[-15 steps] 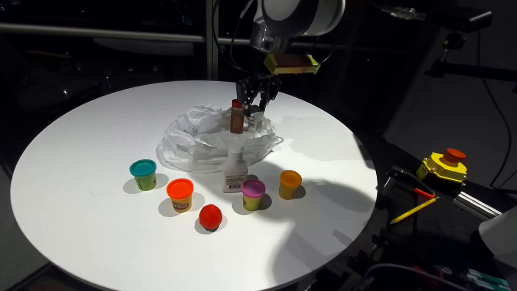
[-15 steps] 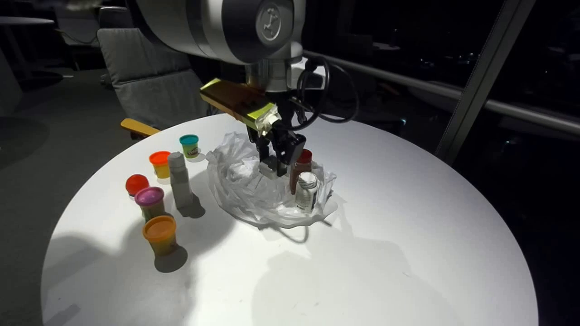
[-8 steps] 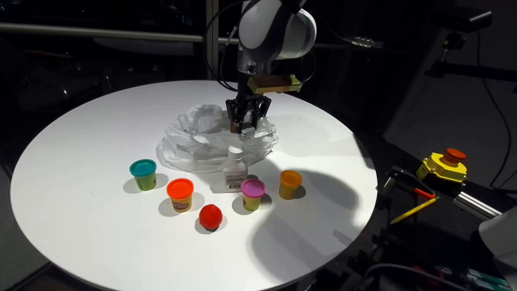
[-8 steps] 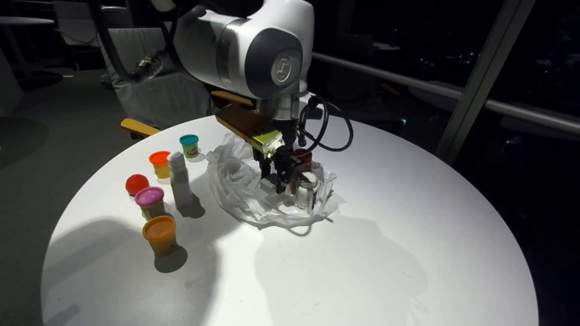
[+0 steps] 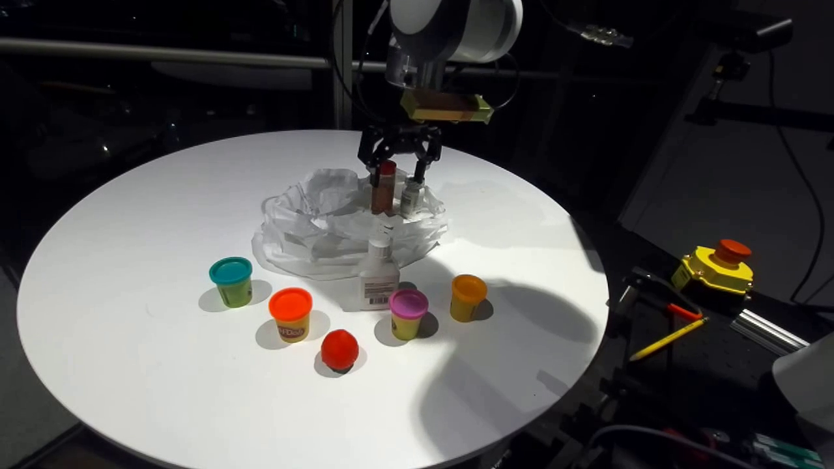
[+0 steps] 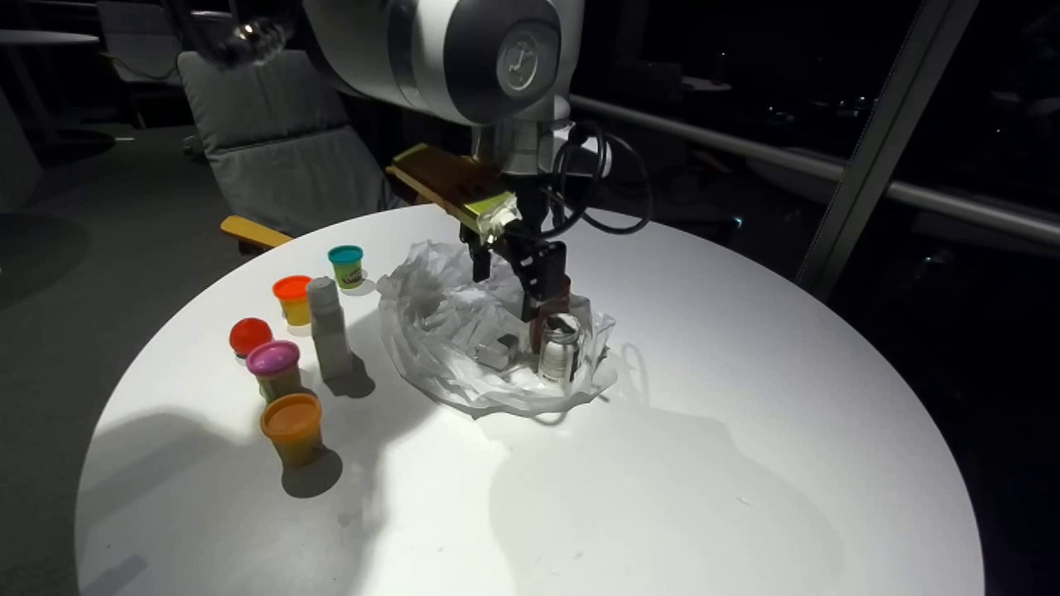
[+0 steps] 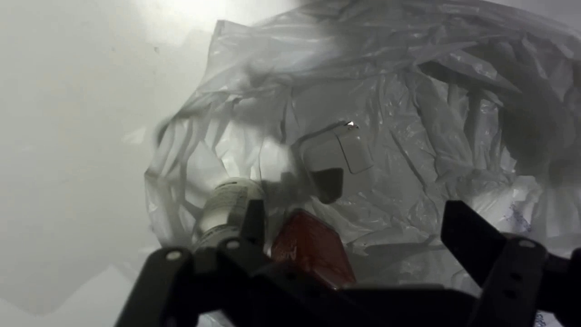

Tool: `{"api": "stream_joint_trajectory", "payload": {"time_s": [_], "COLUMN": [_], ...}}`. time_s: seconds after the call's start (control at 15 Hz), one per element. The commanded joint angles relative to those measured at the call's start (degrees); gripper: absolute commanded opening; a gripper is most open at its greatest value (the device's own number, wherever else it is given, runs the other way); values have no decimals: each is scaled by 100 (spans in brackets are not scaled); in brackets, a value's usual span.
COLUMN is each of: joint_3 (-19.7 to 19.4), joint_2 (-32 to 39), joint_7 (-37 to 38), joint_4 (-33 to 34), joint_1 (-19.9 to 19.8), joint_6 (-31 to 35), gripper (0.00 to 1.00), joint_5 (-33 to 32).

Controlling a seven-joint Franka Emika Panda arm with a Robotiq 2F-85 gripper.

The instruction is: Pick up the objects on the table and put them on the plastic

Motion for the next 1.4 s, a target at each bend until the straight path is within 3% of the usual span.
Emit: {"api": "stream_joint_trajectory", "payload": {"time_s": [0.0,0.33,0.67,0.87,1.33], "joint_3": [18,221,207,115,647], "joint_2": [-1085,-1830,-2063,-1903,-1713], "joint_7": [176,222,429,361,-114], "joint_4": [-1223,-2756,-3936,-4220,-4245], "joint_1": [156,380,742,905,645], "joint_6": [245,1014,2188,2793,2968], "gripper": [100,100,100,100,100], "joint_5": [-60,-147,-563,-752,-360]}}
